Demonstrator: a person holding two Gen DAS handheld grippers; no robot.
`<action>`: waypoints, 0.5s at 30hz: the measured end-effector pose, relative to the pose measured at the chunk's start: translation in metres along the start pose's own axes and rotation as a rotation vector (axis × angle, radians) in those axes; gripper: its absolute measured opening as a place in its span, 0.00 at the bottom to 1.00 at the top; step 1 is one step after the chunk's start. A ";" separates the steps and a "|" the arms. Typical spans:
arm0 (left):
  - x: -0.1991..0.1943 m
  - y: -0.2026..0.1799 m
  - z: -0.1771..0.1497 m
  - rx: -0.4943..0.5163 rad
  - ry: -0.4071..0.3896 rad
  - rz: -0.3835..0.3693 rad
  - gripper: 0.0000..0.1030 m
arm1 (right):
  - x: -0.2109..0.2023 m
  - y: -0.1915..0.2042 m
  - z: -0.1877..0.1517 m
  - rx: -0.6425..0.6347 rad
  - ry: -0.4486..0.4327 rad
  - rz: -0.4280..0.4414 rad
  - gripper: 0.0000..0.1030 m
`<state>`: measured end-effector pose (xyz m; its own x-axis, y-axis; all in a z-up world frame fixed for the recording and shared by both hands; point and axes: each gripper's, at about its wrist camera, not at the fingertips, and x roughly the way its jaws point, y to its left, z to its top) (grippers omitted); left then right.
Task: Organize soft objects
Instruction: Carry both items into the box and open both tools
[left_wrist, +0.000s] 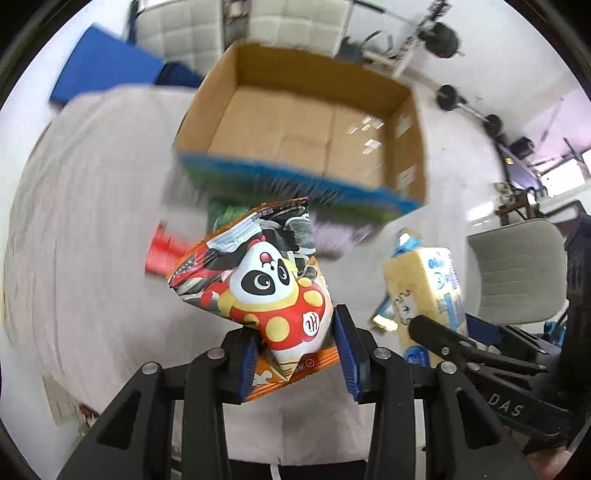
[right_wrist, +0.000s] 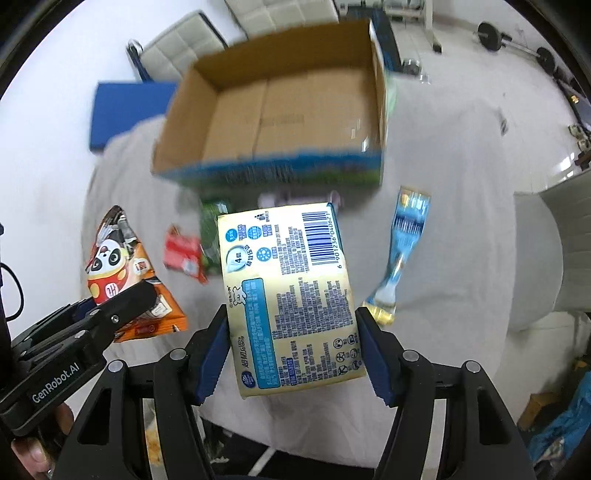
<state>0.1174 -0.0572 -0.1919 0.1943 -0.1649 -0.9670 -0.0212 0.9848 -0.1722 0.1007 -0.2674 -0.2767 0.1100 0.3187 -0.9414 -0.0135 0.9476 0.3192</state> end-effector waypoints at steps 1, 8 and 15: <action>-0.006 -0.005 0.009 0.021 -0.016 0.002 0.34 | -0.013 0.000 0.007 0.004 -0.023 0.004 0.65; -0.013 -0.019 0.075 0.129 -0.076 -0.009 0.34 | -0.055 0.002 0.058 0.041 -0.132 -0.021 0.65; 0.023 -0.016 0.147 0.218 -0.063 -0.019 0.34 | -0.043 0.008 0.128 0.108 -0.171 -0.086 0.65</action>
<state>0.2665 -0.0686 -0.1837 0.2535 -0.1861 -0.9493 0.1936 0.9712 -0.1387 0.2228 -0.2761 -0.2201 0.2729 0.2194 -0.9367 0.1090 0.9603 0.2567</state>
